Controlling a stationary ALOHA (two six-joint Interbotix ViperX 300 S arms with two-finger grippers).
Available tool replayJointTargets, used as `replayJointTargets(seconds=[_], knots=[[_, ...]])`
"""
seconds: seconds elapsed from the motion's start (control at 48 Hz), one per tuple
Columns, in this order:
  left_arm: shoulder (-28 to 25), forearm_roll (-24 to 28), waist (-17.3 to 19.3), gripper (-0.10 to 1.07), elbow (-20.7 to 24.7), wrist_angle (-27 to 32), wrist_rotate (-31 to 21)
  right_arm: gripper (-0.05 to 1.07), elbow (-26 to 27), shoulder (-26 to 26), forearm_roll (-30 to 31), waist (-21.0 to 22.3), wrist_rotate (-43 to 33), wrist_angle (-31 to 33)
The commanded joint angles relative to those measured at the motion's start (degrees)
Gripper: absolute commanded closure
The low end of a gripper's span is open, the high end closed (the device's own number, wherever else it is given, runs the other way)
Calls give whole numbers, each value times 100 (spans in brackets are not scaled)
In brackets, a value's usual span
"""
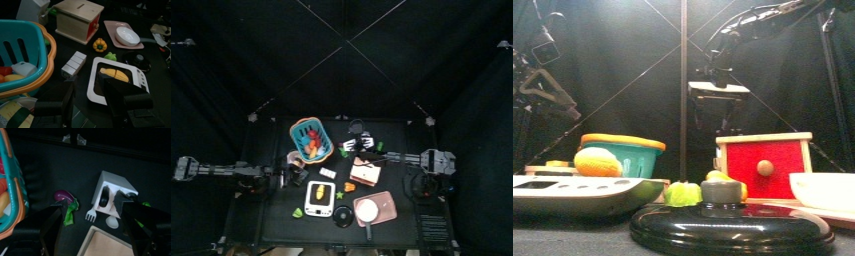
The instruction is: Grab cleaver
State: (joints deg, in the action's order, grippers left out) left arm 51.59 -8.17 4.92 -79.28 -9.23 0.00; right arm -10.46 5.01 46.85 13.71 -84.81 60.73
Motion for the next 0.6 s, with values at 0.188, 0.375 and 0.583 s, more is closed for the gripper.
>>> replayJointTargets(seconds=[0.188,0.375,0.583], knots=[[-9,9,-9,20,70,-53,0,1,-79,-79,0,237,-53,-26],[-18,9,-9,20,70,-53,0,1,-132,-62,18,246,-79,-44],[-9,18,-9,20,79,-53,9,2,-132,9,9,272,-88,-53]])
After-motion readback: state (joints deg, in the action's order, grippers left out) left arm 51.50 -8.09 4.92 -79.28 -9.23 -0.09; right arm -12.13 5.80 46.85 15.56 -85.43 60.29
